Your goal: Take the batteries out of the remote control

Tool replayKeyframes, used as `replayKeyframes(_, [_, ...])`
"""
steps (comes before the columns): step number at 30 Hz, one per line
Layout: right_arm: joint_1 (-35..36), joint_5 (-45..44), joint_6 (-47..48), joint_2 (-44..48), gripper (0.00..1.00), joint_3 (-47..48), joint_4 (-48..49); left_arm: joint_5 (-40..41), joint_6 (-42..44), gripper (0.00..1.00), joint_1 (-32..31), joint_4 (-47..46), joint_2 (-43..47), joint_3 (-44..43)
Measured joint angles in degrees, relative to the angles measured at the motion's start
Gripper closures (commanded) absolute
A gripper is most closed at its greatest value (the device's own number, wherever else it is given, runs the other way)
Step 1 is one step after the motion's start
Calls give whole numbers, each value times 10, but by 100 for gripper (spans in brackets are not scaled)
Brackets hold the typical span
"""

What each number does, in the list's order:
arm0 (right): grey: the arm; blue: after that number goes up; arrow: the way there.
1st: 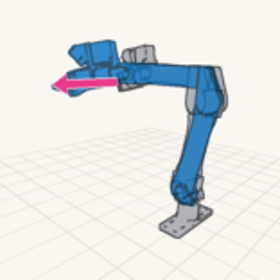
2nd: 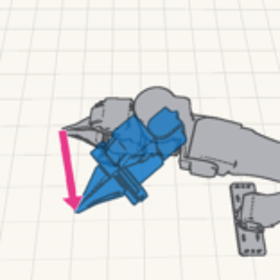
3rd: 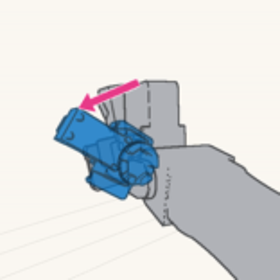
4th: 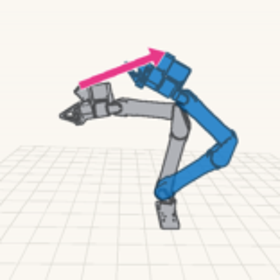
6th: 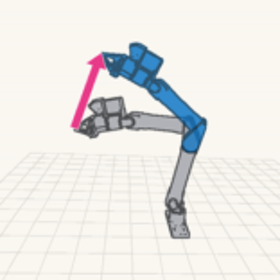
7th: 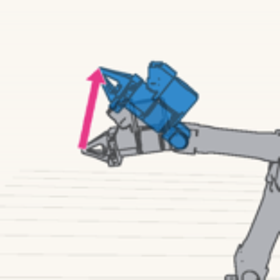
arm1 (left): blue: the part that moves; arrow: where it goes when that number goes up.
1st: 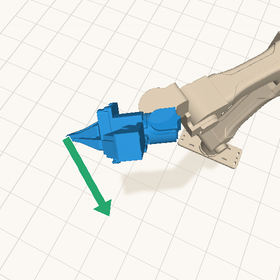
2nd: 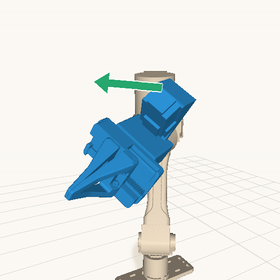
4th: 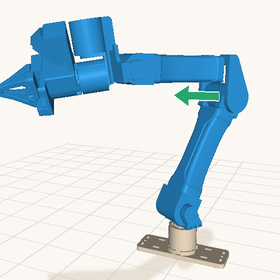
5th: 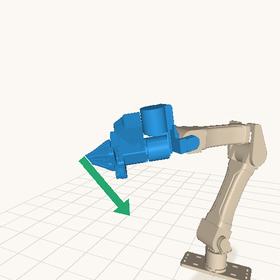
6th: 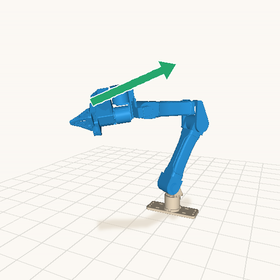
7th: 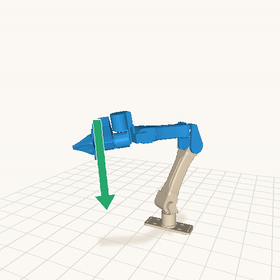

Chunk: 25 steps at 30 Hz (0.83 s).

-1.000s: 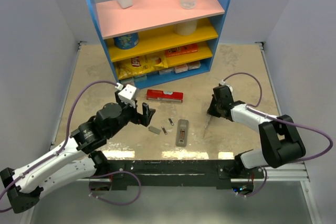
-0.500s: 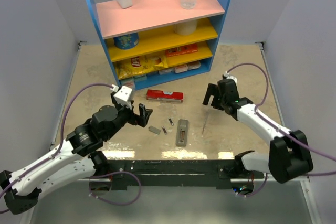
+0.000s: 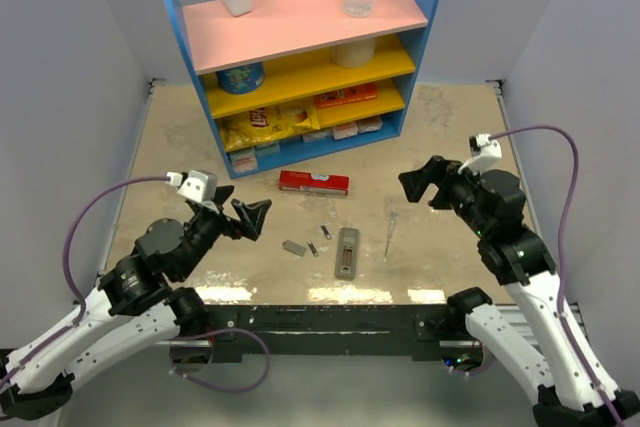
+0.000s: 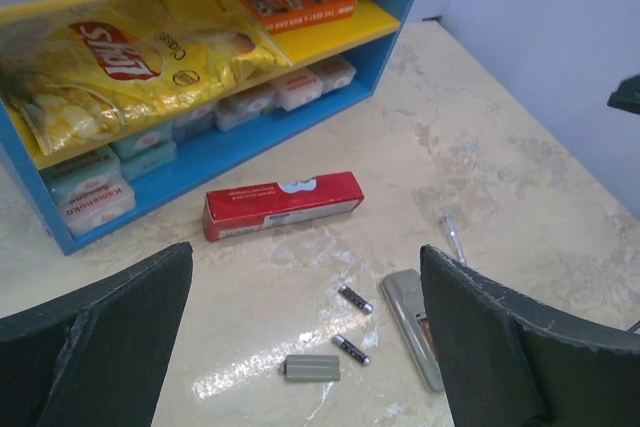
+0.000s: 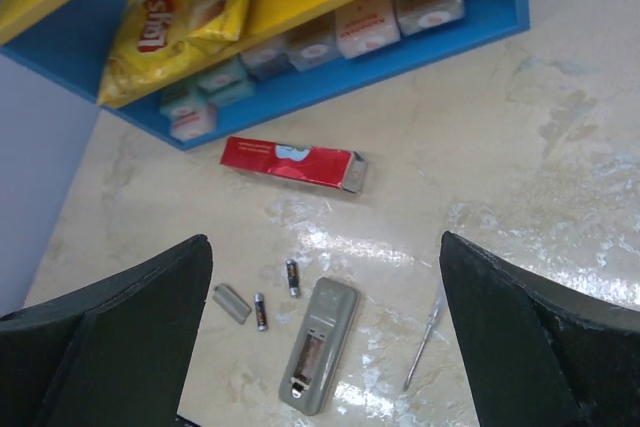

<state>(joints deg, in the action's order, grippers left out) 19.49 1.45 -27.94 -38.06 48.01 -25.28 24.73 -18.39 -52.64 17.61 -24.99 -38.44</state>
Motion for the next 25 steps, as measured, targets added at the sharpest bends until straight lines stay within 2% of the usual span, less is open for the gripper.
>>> replayKeyframes(9, [0,42,0,116,2,-16,-15,21,2,0,-7,-7,37,9])
replayKeyframes(25, [0,45,6,118,2,-25,-31,37,2,0,-15,-7,48,9])
